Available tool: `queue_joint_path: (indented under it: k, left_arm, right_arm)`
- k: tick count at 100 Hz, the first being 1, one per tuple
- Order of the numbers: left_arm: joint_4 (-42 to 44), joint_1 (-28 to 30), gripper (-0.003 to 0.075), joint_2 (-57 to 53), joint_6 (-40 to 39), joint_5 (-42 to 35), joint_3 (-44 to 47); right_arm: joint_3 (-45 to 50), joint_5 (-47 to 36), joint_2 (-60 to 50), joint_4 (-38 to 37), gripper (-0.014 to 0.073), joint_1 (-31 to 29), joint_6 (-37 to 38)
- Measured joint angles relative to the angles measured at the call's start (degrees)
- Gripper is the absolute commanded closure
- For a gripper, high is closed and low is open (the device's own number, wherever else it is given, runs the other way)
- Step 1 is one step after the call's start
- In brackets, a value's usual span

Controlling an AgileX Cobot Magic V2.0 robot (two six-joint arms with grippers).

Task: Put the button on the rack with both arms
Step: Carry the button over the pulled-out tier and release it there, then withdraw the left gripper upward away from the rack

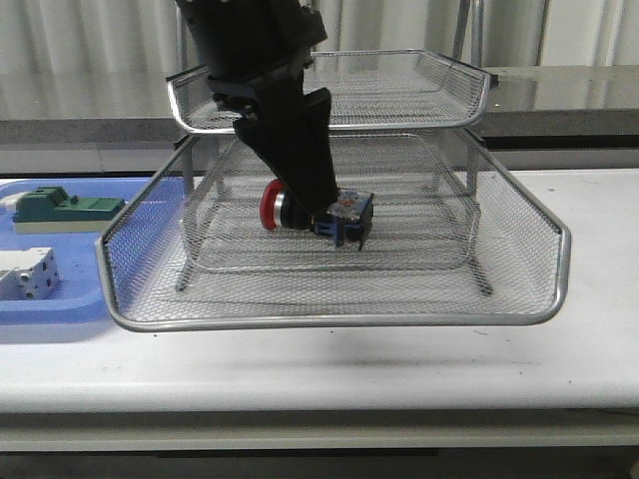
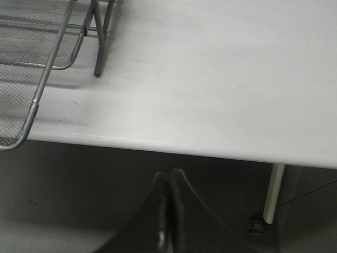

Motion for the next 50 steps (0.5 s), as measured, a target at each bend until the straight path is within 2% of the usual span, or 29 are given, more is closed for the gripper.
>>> queue_joint_path:
  k: [40, 50]
  left_arm:
    - [-2.46, 0.0, 0.0211, -3.52, -2.98, 6.56, -5.17]
    - [-2.35, 1.19, 0.0243, -6.87, -3.87, 7.7, -5.64]
  right_arm:
    - [0.0, 0.0, 0.0, 0.0, 0.0664, 0.0, 0.0]
    - [0.0, 0.0, 0.0, 0.0, 0.0664, 0.0, 0.0]
